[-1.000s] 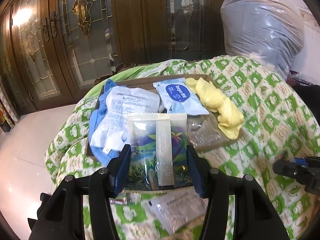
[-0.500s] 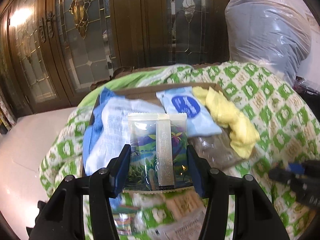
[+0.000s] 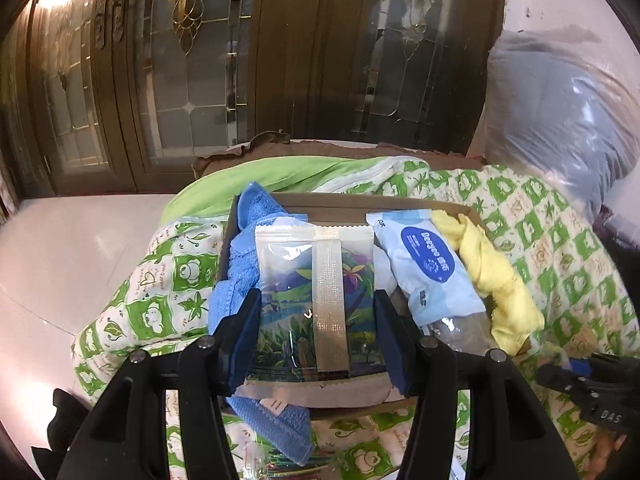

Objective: Organize soft objects
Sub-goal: 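Carry the leaf-print sachet with left tool while right tool carries the stick bag to the tray, then open left tool over the tray while right tool releases the stick bag into it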

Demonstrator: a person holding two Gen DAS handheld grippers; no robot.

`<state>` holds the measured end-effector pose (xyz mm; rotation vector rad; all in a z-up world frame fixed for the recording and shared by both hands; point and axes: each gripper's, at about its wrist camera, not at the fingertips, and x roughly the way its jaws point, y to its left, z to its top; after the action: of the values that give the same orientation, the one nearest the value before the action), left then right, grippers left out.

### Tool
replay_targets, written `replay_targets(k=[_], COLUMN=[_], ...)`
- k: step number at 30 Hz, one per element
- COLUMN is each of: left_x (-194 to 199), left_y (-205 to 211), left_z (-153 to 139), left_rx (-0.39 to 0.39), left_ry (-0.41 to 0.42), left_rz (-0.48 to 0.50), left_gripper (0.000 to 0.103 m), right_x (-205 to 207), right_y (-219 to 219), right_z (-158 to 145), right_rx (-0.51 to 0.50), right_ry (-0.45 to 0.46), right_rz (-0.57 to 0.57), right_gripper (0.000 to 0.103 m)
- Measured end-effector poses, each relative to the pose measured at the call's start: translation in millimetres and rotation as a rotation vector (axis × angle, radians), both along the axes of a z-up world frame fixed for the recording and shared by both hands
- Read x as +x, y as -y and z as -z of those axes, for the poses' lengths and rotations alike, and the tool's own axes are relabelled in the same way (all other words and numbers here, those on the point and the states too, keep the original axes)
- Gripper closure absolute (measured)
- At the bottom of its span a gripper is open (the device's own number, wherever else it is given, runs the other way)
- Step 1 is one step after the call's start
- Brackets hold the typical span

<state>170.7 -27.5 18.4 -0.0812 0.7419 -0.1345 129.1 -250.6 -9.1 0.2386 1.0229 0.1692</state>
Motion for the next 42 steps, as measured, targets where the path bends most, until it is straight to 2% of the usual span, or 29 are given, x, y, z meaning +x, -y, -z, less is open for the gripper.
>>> replay_targets(k=[8, 14, 18, 23, 27, 35, 42], left_x=[12, 23, 29, 35, 37, 46, 45], left_y=[4, 5, 6, 17, 13, -6, -9], left_z=[-4, -4, 2, 12, 19, 22, 25], left_rx=[0.017, 0.038, 0.003, 0.055, 0.069, 0.017, -0.015], left_ry=[-0.007, -0.017, -0.029, -0.019, -0.017, -0.022, -0.028], left_rz=[0.026, 0.021, 0.011, 0.026, 0.037, 0.026, 0.023], left_gripper=[0.048, 0.048, 0.048, 0.048, 0.048, 0.047, 0.045], right_x=[49, 72, 76, 88, 117, 172, 204], right_y=[-39, -51, -47, -50, -63, -105, -128], right_z=[-34, -32, -17, -14, -20, -22, -9], right_rx=[-0.050, -0.057, -0.025, -0.041, -0.045, -0.035, -0.001], right_ry=[0.097, 0.147, 0.114, 0.096, 0.078, -0.003, -0.079], right_rz=[-0.107, -0.108, -0.082, -0.085, -0.112, -0.184, -0.170], right_gripper=[0.075, 0.075, 0.075, 0.075, 0.075, 0.075, 0.075])
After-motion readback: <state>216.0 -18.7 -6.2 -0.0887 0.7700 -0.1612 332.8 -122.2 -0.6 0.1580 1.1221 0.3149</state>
